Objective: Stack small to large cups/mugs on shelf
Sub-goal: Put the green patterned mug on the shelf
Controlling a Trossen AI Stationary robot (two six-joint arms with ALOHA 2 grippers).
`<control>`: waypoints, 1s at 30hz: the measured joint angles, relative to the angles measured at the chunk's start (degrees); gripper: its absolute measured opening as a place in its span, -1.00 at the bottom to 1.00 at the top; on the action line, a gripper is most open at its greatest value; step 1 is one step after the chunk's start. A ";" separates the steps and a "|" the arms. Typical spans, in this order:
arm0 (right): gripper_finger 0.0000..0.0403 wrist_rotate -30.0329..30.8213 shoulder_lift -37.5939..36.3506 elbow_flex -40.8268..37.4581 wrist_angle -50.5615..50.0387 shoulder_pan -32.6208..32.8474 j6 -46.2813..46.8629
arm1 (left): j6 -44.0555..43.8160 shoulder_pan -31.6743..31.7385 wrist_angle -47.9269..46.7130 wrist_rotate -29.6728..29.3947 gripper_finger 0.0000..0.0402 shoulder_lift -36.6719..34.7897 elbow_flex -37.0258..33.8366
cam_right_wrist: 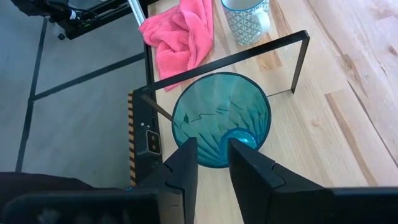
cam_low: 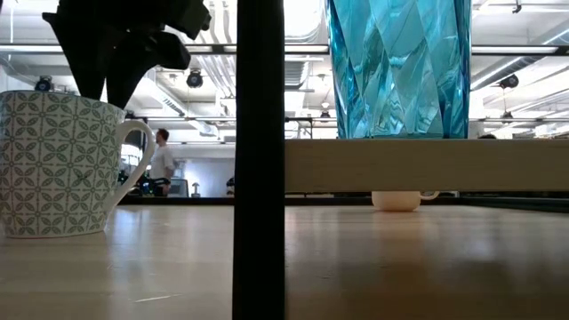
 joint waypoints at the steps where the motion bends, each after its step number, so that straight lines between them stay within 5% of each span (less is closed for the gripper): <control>1: -0.59 0.00 0.00 0.00 0.00 0.00 0.00 | 0.00 0.00 0.39 -0.01 -0.37 0.00 -0.10; 21: -0.60 0.02 0.00 0.00 0.00 0.00 0.02 | -0.04 0.51 8.03 -0.27 -0.38 0.13 -5.11; 30: -0.61 0.02 0.02 0.00 -0.01 0.00 0.02 | -0.17 1.26 10.38 -0.30 -0.76 0.13 -5.11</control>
